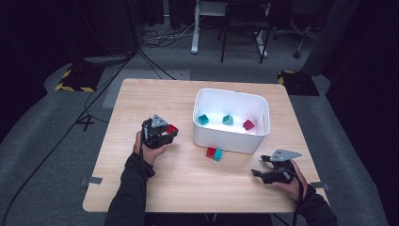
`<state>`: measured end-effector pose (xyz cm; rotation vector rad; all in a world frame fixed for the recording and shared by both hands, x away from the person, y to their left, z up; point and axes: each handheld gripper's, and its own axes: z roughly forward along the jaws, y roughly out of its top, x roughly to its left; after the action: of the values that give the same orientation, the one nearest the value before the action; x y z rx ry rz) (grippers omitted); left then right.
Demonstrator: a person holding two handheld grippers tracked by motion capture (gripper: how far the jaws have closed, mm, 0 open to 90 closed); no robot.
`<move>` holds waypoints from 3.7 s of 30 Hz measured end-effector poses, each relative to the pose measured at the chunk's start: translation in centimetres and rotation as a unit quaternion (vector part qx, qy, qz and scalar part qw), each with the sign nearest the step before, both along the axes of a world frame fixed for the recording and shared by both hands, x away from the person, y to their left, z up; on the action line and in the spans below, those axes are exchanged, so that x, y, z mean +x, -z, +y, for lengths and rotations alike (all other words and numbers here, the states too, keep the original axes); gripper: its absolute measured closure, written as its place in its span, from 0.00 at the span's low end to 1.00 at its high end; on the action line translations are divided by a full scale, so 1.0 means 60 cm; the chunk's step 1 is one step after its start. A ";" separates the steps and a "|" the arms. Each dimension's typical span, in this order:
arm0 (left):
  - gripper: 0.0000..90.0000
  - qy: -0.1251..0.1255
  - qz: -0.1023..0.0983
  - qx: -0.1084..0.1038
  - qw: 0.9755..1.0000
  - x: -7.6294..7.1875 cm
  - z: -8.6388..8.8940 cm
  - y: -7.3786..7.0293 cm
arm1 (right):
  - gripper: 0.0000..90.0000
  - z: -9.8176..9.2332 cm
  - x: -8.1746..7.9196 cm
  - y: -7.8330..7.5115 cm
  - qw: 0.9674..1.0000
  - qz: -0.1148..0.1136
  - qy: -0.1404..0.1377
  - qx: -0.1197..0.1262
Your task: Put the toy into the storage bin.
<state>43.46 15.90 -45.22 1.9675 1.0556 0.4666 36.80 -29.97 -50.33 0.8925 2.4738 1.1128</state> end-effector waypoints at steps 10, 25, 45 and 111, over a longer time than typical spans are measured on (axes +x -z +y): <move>0.65 -0.023 -0.016 0.000 1.000 0.023 0.005 -0.037 | 0.26 0.001 0.000 0.000 1.000 0.001 0.000 0.000; 0.65 -0.033 -0.036 0.004 0.999 0.040 -0.010 -0.082 | 0.26 0.000 0.000 0.000 1.000 0.000 0.000 0.000; 0.65 -0.009 -0.075 -0.002 0.997 0.052 -0.067 -0.165 | 0.26 0.000 0.000 0.000 1.000 0.001 0.000 0.000; 0.48 0.075 -0.079 0.022 0.994 0.049 -0.246 -0.178 | 0.26 0.000 0.001 0.000 1.000 -0.001 -0.002 0.000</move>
<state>46.38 1.14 -34.57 1.9960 0.7986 0.5556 36.84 -29.95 -50.34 0.8871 2.4755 1.1131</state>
